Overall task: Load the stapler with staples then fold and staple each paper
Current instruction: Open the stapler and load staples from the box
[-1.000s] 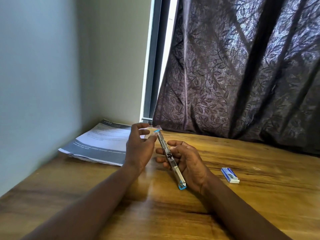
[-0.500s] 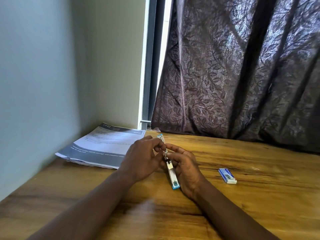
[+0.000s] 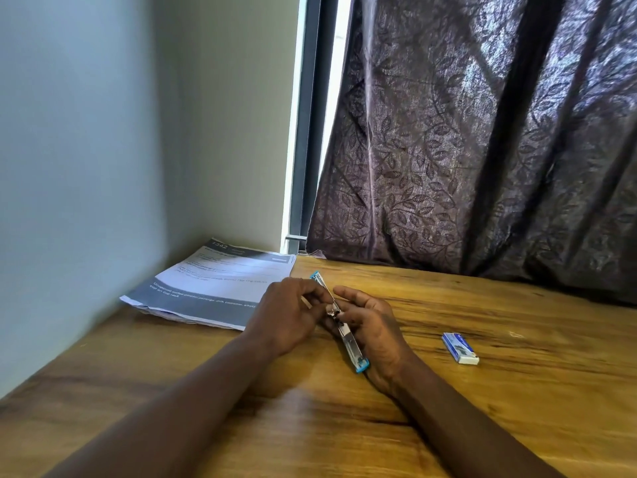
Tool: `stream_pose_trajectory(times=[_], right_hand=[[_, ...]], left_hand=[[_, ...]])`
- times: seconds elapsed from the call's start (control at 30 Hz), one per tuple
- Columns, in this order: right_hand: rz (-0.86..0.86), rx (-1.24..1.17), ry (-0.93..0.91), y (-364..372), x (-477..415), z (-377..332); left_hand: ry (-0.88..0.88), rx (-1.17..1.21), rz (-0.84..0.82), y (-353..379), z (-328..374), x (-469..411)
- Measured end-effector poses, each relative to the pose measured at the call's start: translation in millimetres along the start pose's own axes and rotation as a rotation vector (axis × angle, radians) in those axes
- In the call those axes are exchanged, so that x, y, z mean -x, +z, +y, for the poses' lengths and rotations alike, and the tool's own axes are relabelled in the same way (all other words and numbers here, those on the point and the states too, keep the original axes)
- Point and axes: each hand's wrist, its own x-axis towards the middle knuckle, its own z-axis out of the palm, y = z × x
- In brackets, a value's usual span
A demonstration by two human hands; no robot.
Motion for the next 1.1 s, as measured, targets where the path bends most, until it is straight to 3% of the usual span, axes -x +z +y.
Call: stream_pose_trajectory(times=[0.27,0.63,0.9,1.1], right_hand=[[-0.014,0.122,-0.039,0,3,1],[0.09,0.03,-0.038,3,-2,2],[0.186,0.075,-0.061,-2,-1,-4],[0.225,0.376,-0.105,-10,-4,-6]], left_hand=[[-0.003,-0.044,-0.032,1,2,0],[-0.026,0.029,0.015,-5,6,-4],[-0.015,-0.399,-0.386,-25,9,0],[-0.001,-0.428,-0.401,-25,10,1]])
